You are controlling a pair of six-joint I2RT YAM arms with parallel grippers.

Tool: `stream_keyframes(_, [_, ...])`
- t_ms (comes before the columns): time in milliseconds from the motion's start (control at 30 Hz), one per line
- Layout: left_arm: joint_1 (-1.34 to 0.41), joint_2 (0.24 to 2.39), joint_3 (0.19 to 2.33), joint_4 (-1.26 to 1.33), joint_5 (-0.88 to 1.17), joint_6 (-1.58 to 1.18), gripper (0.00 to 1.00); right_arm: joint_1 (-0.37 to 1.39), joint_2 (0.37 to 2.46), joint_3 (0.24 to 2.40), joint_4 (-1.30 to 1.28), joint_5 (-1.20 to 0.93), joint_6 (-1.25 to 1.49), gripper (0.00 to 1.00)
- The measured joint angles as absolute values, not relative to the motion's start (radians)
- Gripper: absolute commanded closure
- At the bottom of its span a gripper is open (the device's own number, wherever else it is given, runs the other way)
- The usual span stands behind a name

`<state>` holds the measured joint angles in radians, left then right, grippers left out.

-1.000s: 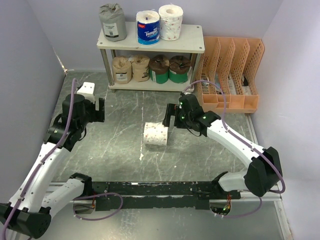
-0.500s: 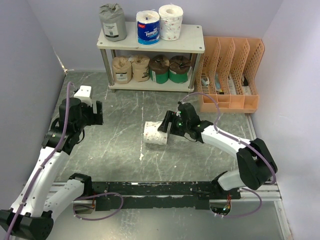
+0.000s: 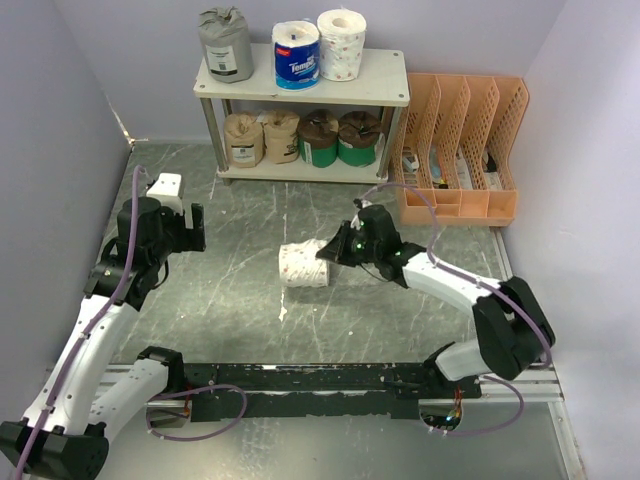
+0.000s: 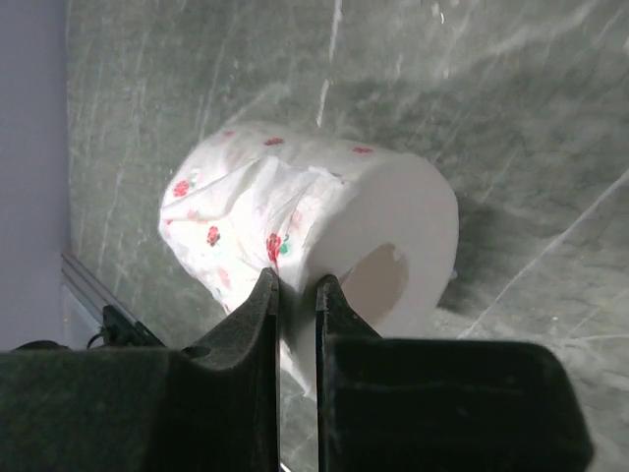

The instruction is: Place and organize the paper towels onto the shelf

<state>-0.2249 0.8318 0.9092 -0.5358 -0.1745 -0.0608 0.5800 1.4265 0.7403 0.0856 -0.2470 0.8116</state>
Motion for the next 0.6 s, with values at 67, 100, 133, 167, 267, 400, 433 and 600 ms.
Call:
stream_keyframes(67, [-0.223, 0.831, 0.907, -0.535, -0.172, -0.062, 0.04, 0.581, 1.392, 0.799, -0.017, -0.220, 0.757, 1.00])
stream_keyframes(100, [-0.221, 0.831, 0.906, -0.535, -0.170, -0.063, 0.04, 0.581, 1.378, 0.872, -0.110, -0.194, 0.713, 1.00])
stream_keyframes(133, [-0.218, 0.830, 0.905, -0.535, -0.168, -0.065, 0.04, 0.582, 1.374, 0.972, -0.199, -0.160, 0.659, 1.00])
stream_keyframes(167, [-0.215, 0.829, 0.904, -0.535, -0.164, -0.067, 0.04, 0.582, 1.375, 1.096, -0.281, -0.125, 0.596, 1.00])
stream_keyframes(267, [-0.202, 0.829, 0.904, -0.535, -0.147, -0.073, 0.04, 0.581, 1.378, 1.481, -0.428, -0.034, 0.385, 1.00])
stream_keyframes(400, [-0.192, 0.830, 0.904, -0.535, -0.130, -0.081, 0.04, 0.584, 1.377, 1.833, -0.517, 0.119, 0.125, 1.00])
stream_keyframes(433, [-0.191, 0.830, 0.904, -0.535, -0.129, -0.083, 0.04, 0.587, 1.382, 1.886, -0.545, 0.167, 0.063, 1.00])
stream_keyframes(600, [-0.191, 0.835, 0.904, -0.533, -0.126, -0.086, 0.04, 0.626, 1.492, 2.064, -0.666, 0.497, -0.234, 1.00])
